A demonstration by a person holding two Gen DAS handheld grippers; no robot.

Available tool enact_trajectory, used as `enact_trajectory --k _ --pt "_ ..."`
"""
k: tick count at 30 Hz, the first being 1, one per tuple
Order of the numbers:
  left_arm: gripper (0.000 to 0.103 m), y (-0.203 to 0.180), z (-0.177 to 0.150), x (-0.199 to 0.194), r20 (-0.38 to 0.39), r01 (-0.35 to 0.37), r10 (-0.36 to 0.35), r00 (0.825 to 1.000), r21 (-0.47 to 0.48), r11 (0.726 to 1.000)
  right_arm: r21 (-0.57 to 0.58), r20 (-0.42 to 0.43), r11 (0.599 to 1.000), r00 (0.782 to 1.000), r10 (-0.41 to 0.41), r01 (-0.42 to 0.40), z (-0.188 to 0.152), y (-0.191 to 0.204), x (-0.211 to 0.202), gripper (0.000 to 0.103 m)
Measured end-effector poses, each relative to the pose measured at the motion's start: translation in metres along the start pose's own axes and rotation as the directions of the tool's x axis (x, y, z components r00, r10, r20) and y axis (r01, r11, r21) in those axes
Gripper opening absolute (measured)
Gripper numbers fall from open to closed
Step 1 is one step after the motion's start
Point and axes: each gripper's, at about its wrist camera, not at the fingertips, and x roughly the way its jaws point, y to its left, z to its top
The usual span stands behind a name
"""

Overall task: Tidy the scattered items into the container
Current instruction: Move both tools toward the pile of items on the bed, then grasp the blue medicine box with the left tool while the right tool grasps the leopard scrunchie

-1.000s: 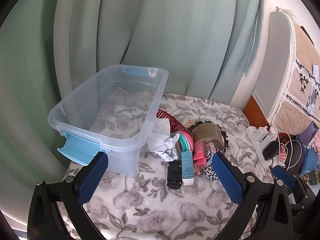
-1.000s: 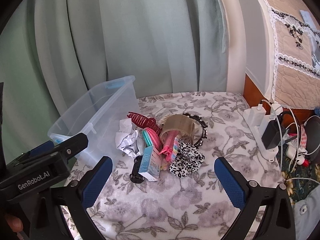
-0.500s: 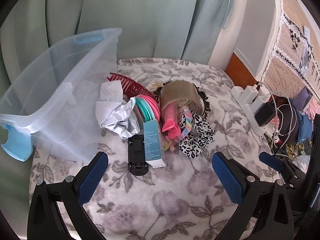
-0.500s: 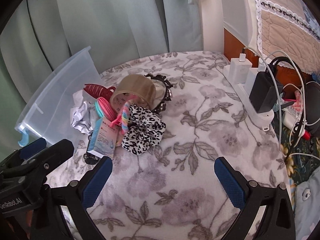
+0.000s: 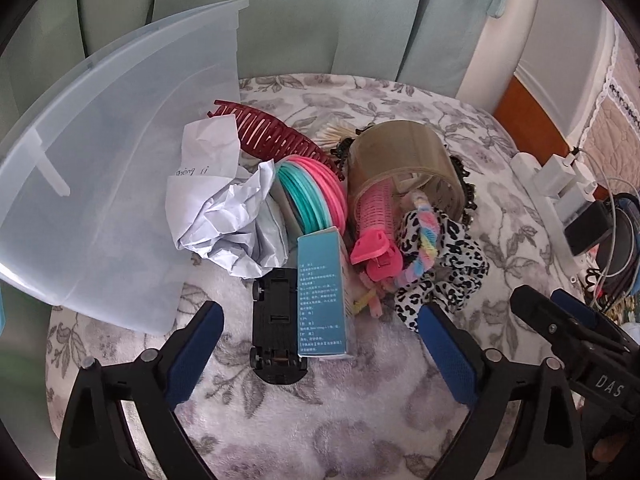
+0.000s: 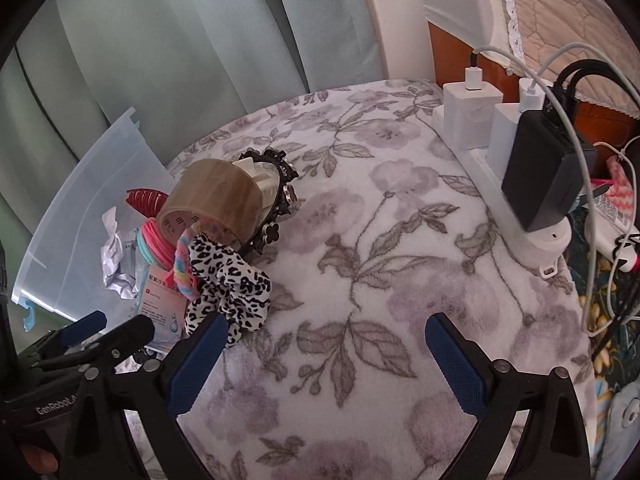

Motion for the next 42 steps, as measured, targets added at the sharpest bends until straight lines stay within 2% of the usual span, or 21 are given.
enact_trajectory --k 3,7,9,11,16,19,21,23,30,34,42 --pt "0.083 0.002 0.002 0.008 -0.015 0.002 -0.002 1.000 -0.003 1.000 -0.005 -0.013 0.999 0.999 0.044 -0.044 0.004 0.006 0.011 0.098" --pt "0.074 0.003 0.002 0.014 -0.018 -0.015 0.015 1.000 0.002 1.000 -0.024 -0.034 0.995 0.995 0.093 -0.094 0.006 0.016 0.026 0.089" --pt "0.066 0.005 0.001 0.015 -0.020 -0.006 0.006 1.000 -0.005 1.000 -0.025 -0.042 0.993 0.993 0.112 -0.113 0.008 0.018 0.033 0.085" --pt "0.063 0.005 0.001 0.016 -0.021 -0.003 0.002 1.000 -0.004 1.000 -0.020 -0.050 0.991 0.990 0.133 -0.134 0.010 0.020 0.040 0.079" --pt "0.054 0.003 0.000 0.019 -0.022 -0.012 0.012 1.000 0.008 1.000 -0.004 -0.070 0.984 0.982 0.177 -0.178 0.012 0.026 0.053 0.070" --pt "0.054 0.001 0.000 0.021 -0.025 -0.026 0.026 0.999 0.020 0.999 0.014 -0.074 0.982 0.979 0.190 -0.190 0.013 0.027 0.057 0.067" --pt "0.053 0.000 -0.001 0.020 -0.022 -0.032 0.032 0.999 0.024 0.999 0.024 -0.075 0.981 0.978 0.196 -0.195 0.012 0.028 0.060 0.058" --pt "0.051 -0.003 -0.001 0.020 -0.019 -0.044 0.045 0.999 0.040 0.998 0.033 -0.080 0.977 0.974 0.211 -0.209 0.011 0.030 0.062 0.045" --pt "0.049 -0.006 0.000 0.022 -0.010 -0.048 0.049 0.999 0.043 0.998 0.093 -0.066 0.972 0.973 0.223 -0.216 0.008 0.029 0.061 0.023" --pt "0.048 -0.006 -0.001 0.016 -0.009 -0.034 0.034 0.999 0.023 0.999 0.153 -0.032 0.964 0.974 0.226 -0.219 0.005 0.023 0.047 0.017" --pt "0.048 -0.005 -0.008 -0.013 0.031 -0.013 0.012 0.999 0.017 1.000 0.135 0.040 0.968 0.977 0.208 -0.212 0.001 0.029 0.003 0.013"
